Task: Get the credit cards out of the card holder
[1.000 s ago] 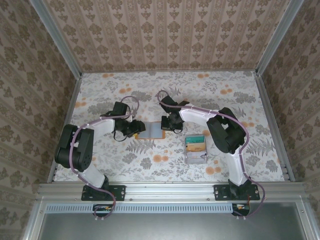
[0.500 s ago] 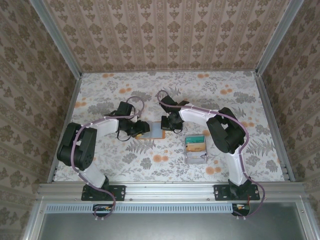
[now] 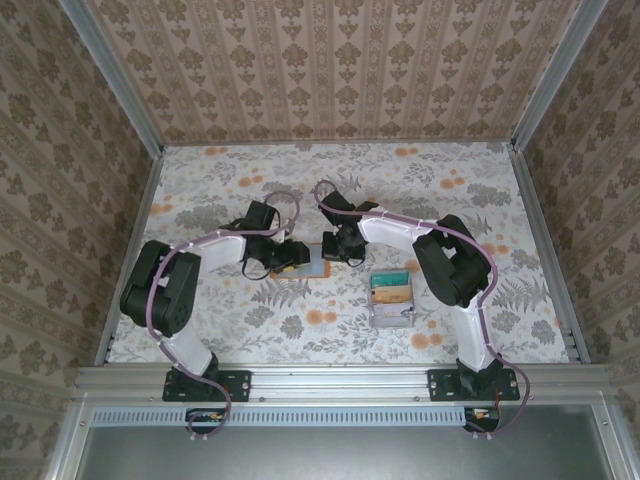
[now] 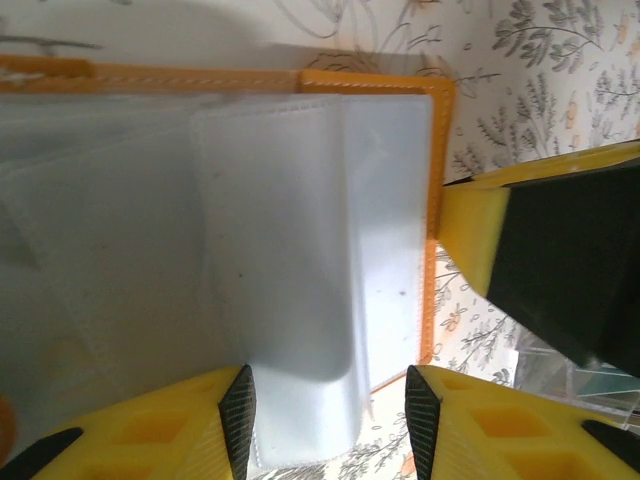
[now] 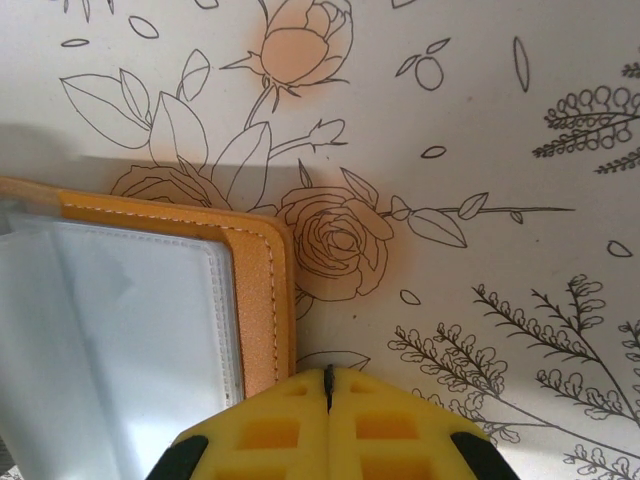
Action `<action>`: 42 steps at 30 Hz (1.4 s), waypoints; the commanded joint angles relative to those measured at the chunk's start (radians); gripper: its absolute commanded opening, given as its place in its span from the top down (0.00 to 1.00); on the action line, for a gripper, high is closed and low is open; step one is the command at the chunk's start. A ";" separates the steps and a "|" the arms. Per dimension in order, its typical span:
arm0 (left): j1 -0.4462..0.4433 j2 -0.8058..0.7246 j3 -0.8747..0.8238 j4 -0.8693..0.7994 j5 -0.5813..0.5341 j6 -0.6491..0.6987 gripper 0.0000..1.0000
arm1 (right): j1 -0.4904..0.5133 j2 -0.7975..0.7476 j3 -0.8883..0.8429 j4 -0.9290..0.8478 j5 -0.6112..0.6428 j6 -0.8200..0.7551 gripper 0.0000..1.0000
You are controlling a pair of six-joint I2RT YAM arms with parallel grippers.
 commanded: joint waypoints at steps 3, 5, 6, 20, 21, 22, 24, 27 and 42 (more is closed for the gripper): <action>-0.032 -0.012 0.043 0.024 0.025 -0.022 0.53 | 0.015 0.011 0.011 -0.010 -0.021 0.004 1.00; -0.025 -0.037 0.036 0.011 0.008 -0.019 0.53 | 0.015 0.010 0.010 -0.010 -0.021 0.004 1.00; -0.017 -0.050 0.030 0.002 -0.001 -0.019 0.53 | 0.015 0.010 0.008 -0.010 -0.021 0.004 1.00; 0.135 -0.142 -0.090 -0.094 -0.090 0.012 0.53 | 0.015 0.020 0.022 -0.010 -0.026 0.002 1.00; 0.135 -0.134 -0.090 -0.091 -0.082 0.011 0.53 | 0.015 0.021 0.023 -0.011 -0.026 0.002 1.00; 0.133 -0.122 -0.089 -0.086 -0.074 0.011 0.53 | 0.015 0.021 0.023 -0.012 -0.025 0.002 1.00; 0.132 -0.107 -0.091 -0.075 -0.067 0.008 0.53 | 0.016 0.019 0.023 -0.013 -0.024 0.001 1.00; 0.127 -0.093 -0.085 -0.065 -0.060 0.008 0.53 | 0.015 0.019 0.024 -0.017 -0.024 0.001 1.00; 0.102 -0.016 -0.069 -0.054 -0.046 0.007 0.53 | 0.015 0.025 0.031 -0.015 -0.029 0.000 1.00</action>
